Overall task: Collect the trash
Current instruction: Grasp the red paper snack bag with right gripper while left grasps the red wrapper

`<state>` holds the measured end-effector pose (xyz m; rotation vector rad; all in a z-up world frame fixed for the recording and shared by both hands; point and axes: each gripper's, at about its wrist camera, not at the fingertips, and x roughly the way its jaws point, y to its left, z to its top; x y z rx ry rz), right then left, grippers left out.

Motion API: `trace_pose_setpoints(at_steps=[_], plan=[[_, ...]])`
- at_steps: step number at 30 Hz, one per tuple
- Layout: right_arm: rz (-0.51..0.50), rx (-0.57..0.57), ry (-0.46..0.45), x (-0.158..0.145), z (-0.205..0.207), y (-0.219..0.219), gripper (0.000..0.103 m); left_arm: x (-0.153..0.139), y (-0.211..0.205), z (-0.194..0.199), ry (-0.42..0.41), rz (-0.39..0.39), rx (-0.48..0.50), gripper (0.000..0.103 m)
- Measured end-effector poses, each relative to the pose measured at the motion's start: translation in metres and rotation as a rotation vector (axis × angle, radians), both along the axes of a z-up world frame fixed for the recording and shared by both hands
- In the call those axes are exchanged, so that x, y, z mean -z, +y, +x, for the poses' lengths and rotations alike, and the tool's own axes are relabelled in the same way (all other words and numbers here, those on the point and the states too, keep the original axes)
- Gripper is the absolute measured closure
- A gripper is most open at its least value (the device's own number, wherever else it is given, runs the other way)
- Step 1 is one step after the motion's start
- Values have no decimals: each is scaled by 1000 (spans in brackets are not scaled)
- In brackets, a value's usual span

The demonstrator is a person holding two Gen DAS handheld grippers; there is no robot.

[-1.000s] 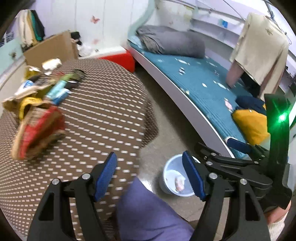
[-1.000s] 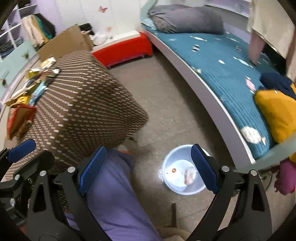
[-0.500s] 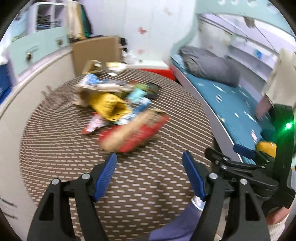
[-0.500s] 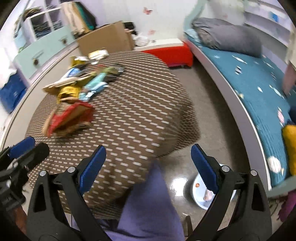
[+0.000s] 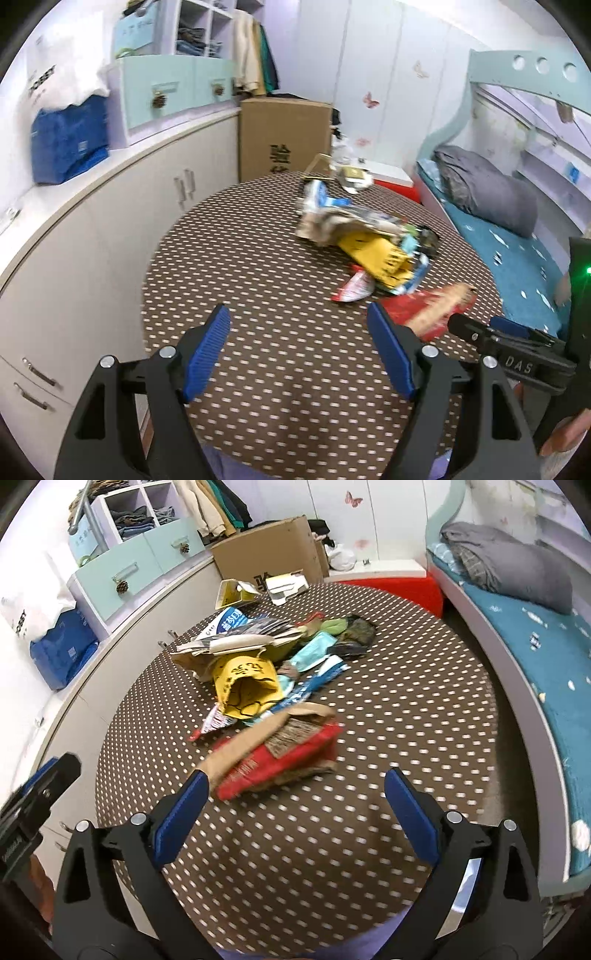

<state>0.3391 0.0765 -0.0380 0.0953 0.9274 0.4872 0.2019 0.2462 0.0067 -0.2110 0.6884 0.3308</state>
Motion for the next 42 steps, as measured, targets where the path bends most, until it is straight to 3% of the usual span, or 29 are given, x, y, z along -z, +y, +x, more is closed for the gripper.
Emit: trace_pose_setpoints(at_steps=[11, 16, 18, 20, 24, 32, 40, 42], plan=[[-3, 117, 128, 32, 36, 37, 7, 16, 49, -4, 34, -15, -67, 27], [-132, 87, 30, 37, 40, 56, 8, 28, 51, 6, 63, -36, -43, 25], [-130, 36, 13, 35, 38, 57, 23, 34, 47, 14, 76, -45, -23, 25], [-124, 21, 13, 31, 38, 51, 35, 38, 41, 22, 89, -50, -4, 25], [-106, 19, 28, 25, 40, 26, 42, 45, 23, 41, 108, -64, 60, 23], [-108, 109, -35, 4, 42, -23, 45, 58, -10, 90, 153, -72, 160, 21], [-133, 142, -39, 1, 57, -44, 45, 86, -19, 138, 242, -63, 166, 21], [-136, 145, -34, 3, 60, -46, 45, 88, -23, 141, 235, -25, 167, 38]])
